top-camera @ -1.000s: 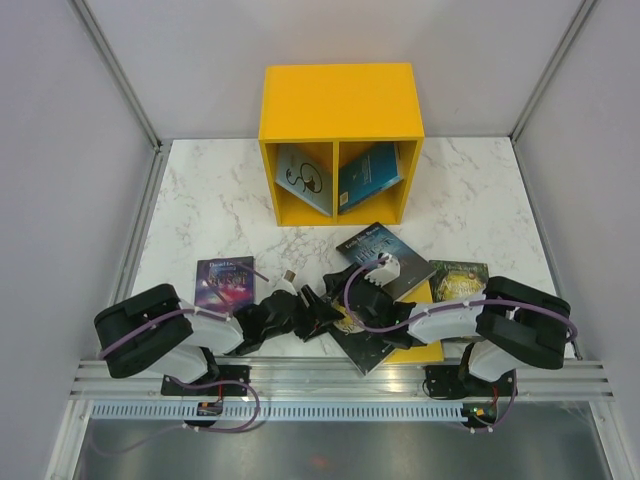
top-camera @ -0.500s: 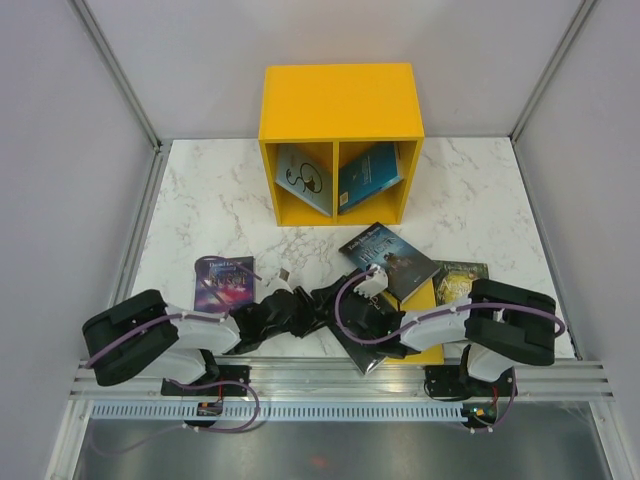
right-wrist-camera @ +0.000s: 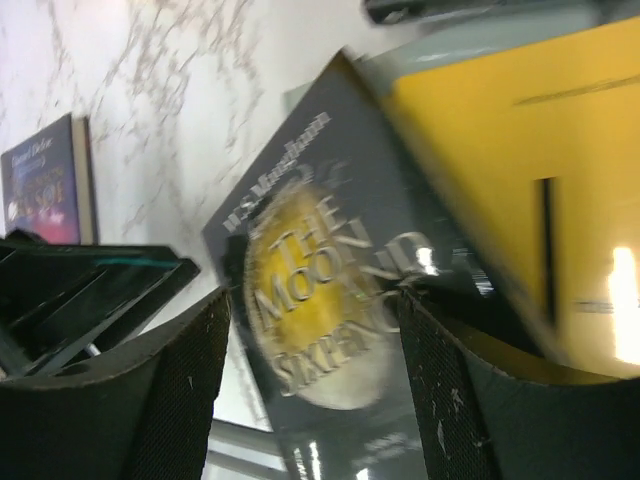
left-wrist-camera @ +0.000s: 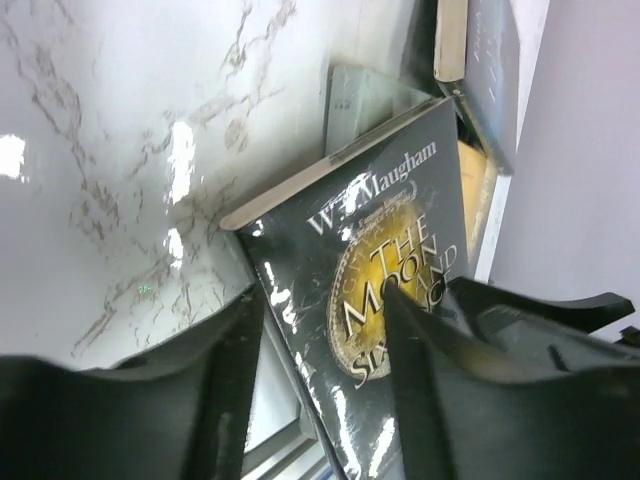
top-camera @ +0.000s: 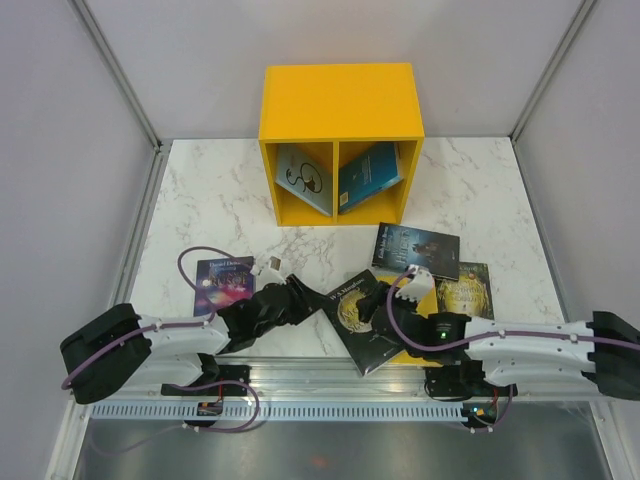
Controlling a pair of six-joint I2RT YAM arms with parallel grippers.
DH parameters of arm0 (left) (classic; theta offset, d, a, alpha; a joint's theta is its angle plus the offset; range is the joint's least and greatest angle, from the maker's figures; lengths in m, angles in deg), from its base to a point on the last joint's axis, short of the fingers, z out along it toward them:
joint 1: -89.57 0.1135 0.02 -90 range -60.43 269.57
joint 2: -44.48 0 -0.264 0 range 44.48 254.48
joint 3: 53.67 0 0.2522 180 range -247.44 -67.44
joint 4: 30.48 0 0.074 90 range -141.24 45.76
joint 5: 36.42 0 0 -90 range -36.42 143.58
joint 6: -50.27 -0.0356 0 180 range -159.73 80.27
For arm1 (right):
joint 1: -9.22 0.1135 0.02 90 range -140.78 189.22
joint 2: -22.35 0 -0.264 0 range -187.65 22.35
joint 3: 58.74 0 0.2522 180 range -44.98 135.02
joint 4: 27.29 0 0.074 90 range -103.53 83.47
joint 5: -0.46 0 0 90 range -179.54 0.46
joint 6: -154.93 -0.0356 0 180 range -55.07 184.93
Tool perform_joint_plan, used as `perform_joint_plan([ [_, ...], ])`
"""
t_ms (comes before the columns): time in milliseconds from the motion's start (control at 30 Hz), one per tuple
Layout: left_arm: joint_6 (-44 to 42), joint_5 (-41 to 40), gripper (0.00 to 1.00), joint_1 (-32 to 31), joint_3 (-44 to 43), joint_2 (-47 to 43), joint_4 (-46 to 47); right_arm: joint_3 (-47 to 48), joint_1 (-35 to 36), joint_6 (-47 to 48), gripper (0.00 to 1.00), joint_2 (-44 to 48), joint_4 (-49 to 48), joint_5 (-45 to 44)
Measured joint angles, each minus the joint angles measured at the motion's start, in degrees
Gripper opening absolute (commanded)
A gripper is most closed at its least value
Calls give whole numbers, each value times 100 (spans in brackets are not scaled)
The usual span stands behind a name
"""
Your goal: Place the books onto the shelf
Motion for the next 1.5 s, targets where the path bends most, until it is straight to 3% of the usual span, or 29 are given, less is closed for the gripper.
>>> perform_joint_plan([
  [100,-13,149,71,-55,42,70,11,-212,-168,-7,73,892,758,-146],
  [200,0,240,74,-240,116,160,7,-369,-291,-7,73,1388,1281,-240],
  [367,81,278,76,-627,144,393,199,-527,-365,-39,72,1296,1882,-273],
  [433,120,280,76,-708,142,540,389,-487,-365,-42,66,1121,1838,-313],
  [700,149,280,76,-739,-98,1222,1005,-343,-317,-63,33,50,562,-251],
  [900,334,155,68,-739,90,1244,1311,-374,-238,-85,16,-146,98,-223],
  [1033,348,-72,59,-739,289,798,929,-566,-133,-122,13,-160,-385,-31],
  [1233,181,-483,57,-728,625,-212,350,-562,94,-138,11,-804,-1211,122],
  [1500,-151,-647,55,-706,890,-881,101,-201,188,-109,11,-1596,-1698,-83],
])
